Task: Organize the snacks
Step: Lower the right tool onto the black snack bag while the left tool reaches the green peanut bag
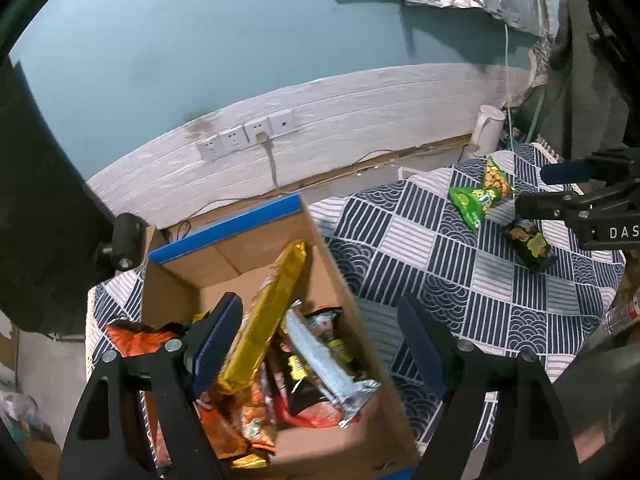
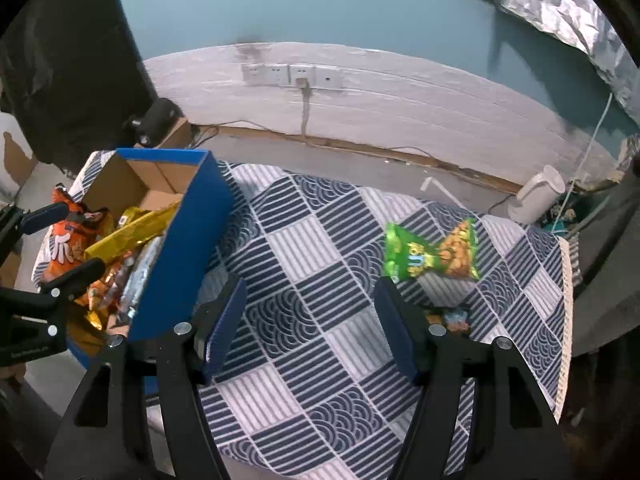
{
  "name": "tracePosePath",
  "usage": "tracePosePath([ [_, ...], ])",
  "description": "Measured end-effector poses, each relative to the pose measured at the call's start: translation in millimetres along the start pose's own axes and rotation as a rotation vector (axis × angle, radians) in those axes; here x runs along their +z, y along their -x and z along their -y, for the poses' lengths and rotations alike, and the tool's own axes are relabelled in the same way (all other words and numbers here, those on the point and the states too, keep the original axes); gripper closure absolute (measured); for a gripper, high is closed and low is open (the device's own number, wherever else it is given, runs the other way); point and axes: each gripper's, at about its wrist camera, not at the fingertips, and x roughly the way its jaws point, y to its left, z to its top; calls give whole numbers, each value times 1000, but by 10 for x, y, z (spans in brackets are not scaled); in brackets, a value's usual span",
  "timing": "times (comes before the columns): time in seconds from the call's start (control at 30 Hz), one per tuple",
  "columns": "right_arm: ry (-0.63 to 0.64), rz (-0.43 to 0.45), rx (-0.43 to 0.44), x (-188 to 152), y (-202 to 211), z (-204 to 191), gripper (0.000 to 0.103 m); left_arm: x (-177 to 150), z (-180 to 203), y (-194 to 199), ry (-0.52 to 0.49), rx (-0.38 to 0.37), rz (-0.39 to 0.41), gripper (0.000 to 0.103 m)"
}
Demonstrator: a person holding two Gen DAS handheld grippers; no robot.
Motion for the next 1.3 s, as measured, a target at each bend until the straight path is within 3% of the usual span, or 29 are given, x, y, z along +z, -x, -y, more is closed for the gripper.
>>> tracePosePath([
  [0.13,-12,-2,-14,-67,15,143,31,62,156,-23,-26,-17,6,22],
  [0.5,-67,-22,-44,-298,15,629,31,208,585,-167,-98,-55,-3,22],
  [0.57,-76,-28,-48,-336,10,725,30,225,645,-206,-105,-62,-6,14],
  [0.7,-97,-57,-68,-439,-60,936,30,253,768,-350,-114,-74,-22,13],
  [1.0,-182,-184,-45,-731,-597,1507,30,390,1130,-666,-175,-103,-48,13],
  [1.3,-255,-239,10,-812,-1051,1689,30,376,1439,-1036,-269,-122,-78,13],
])
